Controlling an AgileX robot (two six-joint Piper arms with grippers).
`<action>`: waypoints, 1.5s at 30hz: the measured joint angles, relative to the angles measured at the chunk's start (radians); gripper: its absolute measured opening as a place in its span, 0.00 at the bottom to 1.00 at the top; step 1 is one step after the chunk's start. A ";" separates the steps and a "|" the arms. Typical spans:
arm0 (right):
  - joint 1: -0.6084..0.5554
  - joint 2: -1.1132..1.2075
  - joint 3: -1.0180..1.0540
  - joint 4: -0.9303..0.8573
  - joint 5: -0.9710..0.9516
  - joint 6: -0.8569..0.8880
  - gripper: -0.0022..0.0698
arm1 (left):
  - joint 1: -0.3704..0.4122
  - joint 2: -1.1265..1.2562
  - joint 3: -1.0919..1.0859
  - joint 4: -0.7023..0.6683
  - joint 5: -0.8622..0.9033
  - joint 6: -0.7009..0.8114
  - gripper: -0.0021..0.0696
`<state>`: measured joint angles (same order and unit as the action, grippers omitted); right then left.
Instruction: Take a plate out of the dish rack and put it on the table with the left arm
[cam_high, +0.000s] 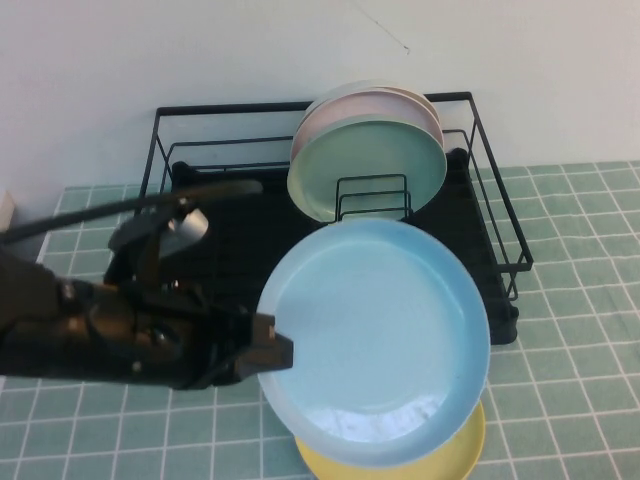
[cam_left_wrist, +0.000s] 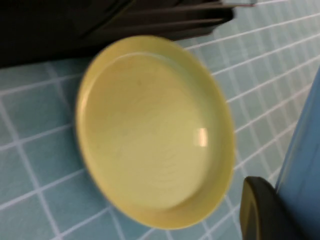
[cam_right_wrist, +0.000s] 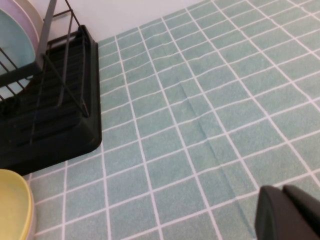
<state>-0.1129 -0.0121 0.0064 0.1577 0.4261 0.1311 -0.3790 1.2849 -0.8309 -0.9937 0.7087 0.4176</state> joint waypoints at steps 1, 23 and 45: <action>0.000 0.000 0.000 0.000 0.000 0.000 0.03 | -0.011 0.003 0.027 -0.006 -0.043 0.000 0.12; 0.000 0.000 0.000 0.000 0.000 0.000 0.03 | -0.070 0.347 0.114 -0.421 -0.211 0.284 0.39; 0.000 0.000 0.000 0.000 0.000 0.000 0.03 | -0.009 0.019 0.114 0.260 -0.270 -0.066 0.42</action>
<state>-0.1129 -0.0121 0.0064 0.1577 0.4261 0.1311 -0.3876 1.3037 -0.7165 -0.7341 0.4391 0.3520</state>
